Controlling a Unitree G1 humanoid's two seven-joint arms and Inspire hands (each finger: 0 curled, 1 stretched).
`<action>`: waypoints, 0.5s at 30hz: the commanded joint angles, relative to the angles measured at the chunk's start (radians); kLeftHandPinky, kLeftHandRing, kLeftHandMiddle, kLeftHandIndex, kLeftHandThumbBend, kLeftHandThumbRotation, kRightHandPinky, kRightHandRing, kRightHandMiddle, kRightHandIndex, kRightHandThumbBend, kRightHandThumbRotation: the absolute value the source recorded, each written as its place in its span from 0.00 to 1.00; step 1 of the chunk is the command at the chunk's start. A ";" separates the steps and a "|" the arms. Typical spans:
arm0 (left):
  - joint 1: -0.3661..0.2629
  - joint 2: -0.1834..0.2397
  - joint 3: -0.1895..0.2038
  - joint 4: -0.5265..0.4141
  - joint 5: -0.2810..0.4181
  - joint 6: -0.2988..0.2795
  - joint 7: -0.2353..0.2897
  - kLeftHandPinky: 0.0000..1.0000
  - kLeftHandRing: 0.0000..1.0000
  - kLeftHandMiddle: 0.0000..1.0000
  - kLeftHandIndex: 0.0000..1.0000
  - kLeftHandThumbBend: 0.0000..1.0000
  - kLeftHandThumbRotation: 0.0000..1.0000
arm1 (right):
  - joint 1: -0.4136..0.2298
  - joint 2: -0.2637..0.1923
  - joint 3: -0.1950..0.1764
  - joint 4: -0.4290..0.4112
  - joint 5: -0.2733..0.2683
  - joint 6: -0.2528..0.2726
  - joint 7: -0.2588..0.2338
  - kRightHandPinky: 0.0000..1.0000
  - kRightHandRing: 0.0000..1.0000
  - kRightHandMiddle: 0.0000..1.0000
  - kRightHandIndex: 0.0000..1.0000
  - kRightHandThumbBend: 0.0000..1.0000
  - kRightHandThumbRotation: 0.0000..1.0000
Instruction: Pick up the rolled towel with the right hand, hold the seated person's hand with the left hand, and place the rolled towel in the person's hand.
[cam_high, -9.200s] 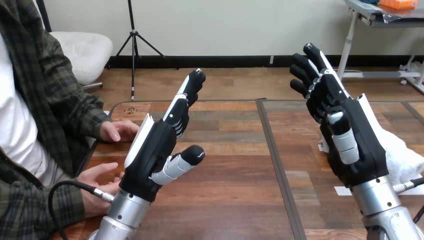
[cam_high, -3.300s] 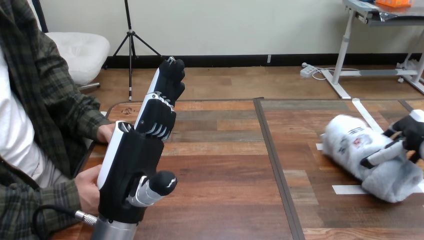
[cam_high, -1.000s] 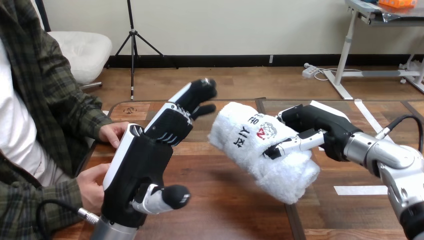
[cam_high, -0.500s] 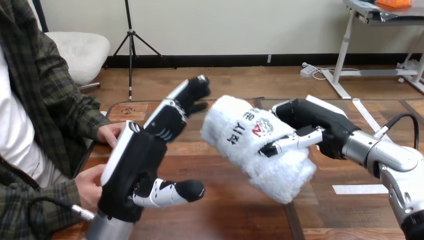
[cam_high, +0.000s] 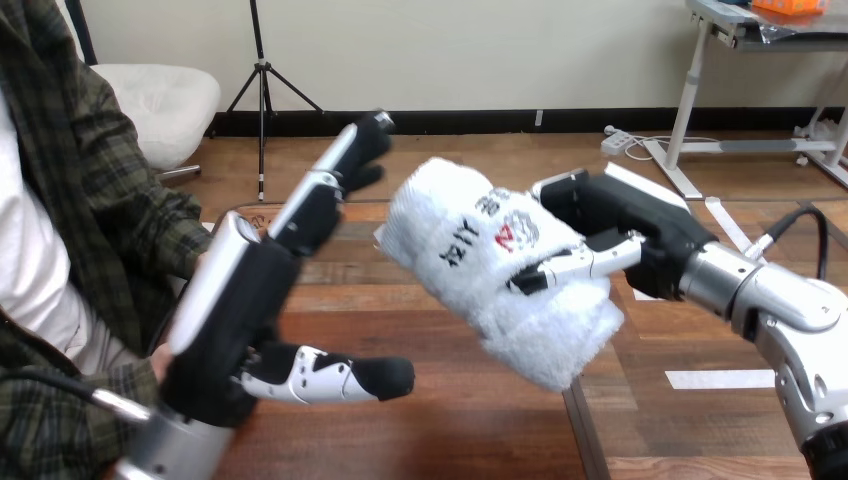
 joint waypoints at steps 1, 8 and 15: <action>-0.033 0.047 0.047 -0.052 0.030 0.019 0.030 0.90 0.95 0.97 0.96 1.00 0.62 | -0.025 0.019 -0.041 -0.089 0.046 0.019 0.008 0.16 0.19 0.26 0.35 0.84 0.00; -0.016 0.098 0.106 -0.093 0.092 0.058 0.063 0.87 0.92 0.96 0.96 1.00 0.59 | -0.032 0.022 -0.042 -0.073 0.053 -0.008 0.035 0.14 0.18 0.25 0.35 0.84 0.00; 0.025 0.151 0.170 -0.178 0.167 0.129 0.087 0.85 0.91 0.94 0.95 1.00 0.59 | -0.046 0.022 -0.042 -0.055 0.041 -0.019 0.037 0.15 0.18 0.26 0.36 0.84 0.00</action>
